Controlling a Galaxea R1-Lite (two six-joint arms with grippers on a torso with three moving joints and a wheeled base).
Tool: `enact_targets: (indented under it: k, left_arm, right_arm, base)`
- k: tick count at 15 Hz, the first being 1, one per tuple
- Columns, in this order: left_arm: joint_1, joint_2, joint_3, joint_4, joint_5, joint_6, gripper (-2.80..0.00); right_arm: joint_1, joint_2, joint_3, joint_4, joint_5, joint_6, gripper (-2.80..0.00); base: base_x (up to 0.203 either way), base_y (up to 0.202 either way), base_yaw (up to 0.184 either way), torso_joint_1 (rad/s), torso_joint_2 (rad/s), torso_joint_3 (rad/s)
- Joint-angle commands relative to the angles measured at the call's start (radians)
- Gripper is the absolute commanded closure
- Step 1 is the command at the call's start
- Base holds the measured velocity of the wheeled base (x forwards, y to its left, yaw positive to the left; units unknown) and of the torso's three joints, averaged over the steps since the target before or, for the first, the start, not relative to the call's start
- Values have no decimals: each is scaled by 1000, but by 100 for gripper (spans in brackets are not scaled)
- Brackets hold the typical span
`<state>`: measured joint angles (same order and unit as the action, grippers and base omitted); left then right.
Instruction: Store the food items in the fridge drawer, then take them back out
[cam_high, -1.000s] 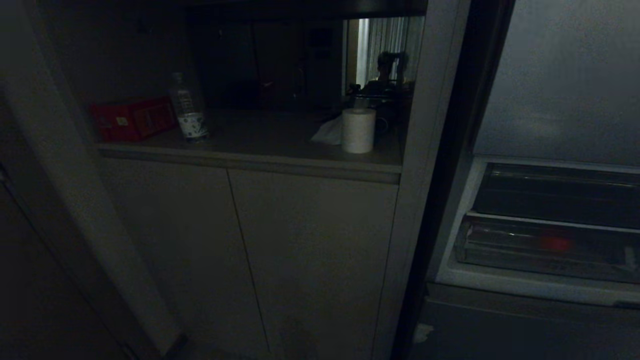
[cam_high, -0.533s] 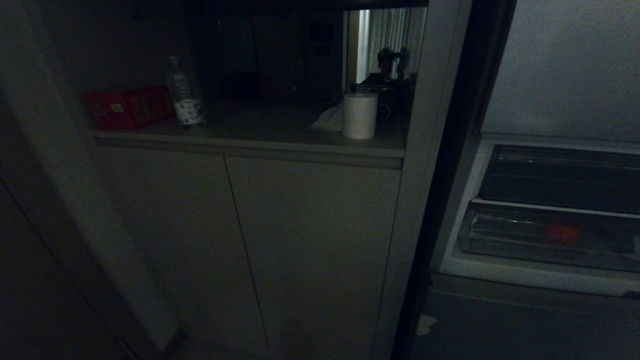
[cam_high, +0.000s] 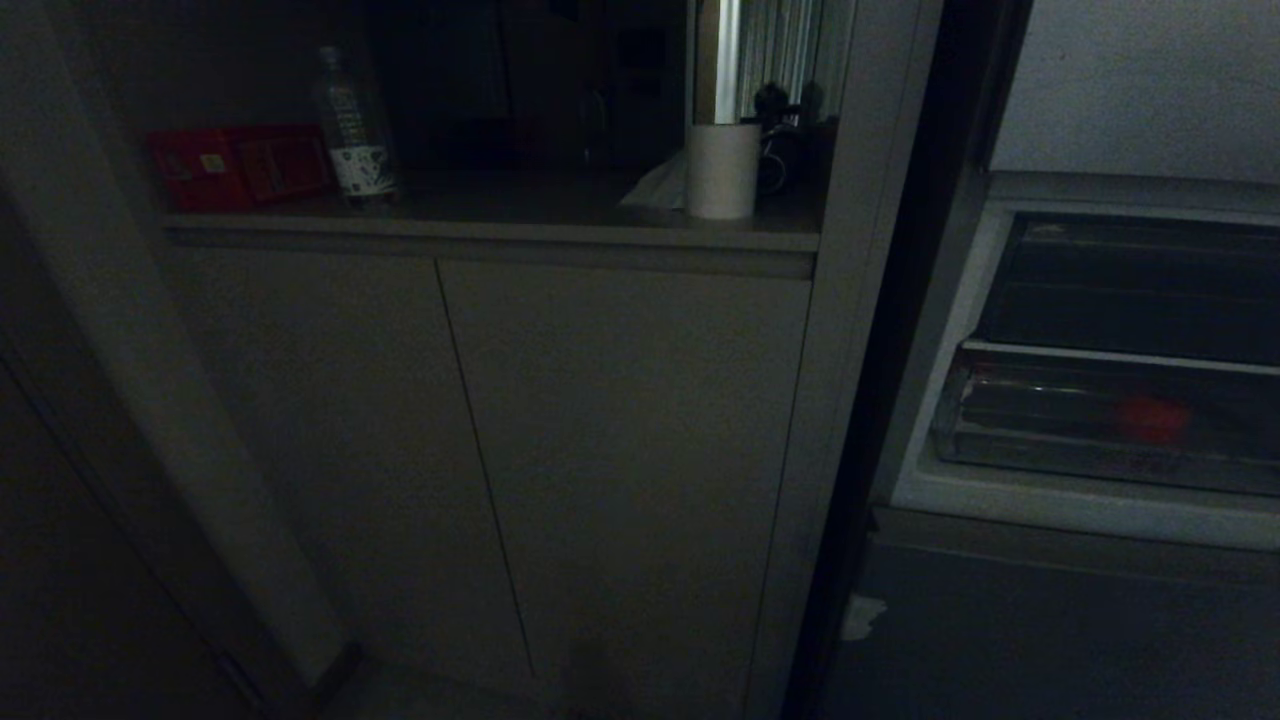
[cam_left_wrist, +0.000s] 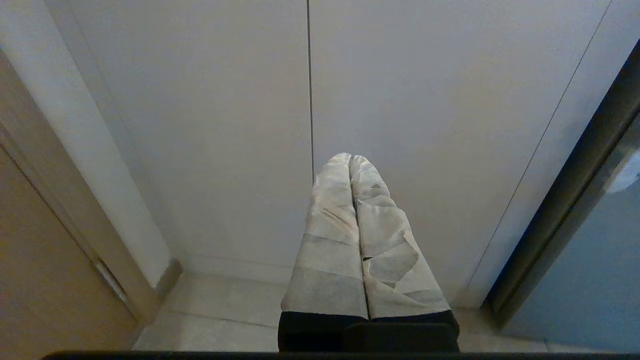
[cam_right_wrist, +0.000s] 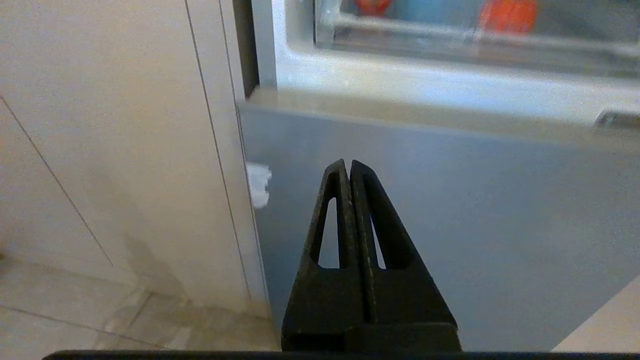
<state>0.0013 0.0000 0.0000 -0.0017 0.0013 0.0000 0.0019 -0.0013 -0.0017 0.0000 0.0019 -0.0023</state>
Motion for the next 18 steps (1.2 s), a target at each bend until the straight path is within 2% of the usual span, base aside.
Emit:
enact_targets:
  k: [1,4,7,9,12,15,16,18]
  left_arm:
    - [0,0,0,-1,0,0,0]
    - [0,0,0,-1,0,0,0]
    - [0,0,0,-1,0,0,0]
    - [0,1,0,0,1,0,0]
    - [0,0,0,-1,0,0,0]
    - [0,0,0,0,0,0,0]
    - [0,0,0,-1,0,0,0]
    - [0,2,0,0,2,0,0]
  right_arm:
    - [1,1,0,0,1,-1,0]
    - [0,1,0,1,2,-6,0]
    - [0,4,-17,7,36,-187,0]
    - [0,81,-94,17,40,-171,0]
    - [3,403,-241,17,51,-107,0]
    - [9,767,-336,-83,82,-94,0]
    - [11,885,-355,-154,91,-89,-280]
    - [24,1105,-385,-328,103,-68,-280]
  base:
    - [0,0,0,-253,533,278]
    - [0,0,0,-206,432,220]
    - [0,0,0,-49,108,58]
    - [0,0,0,-6,18,9]
    - [0,0,0,0,0,0]
    - [0,0,0,0,0,0]
    - [0,0,0,0,0,0]
    - [0,0,0,0,0,0]
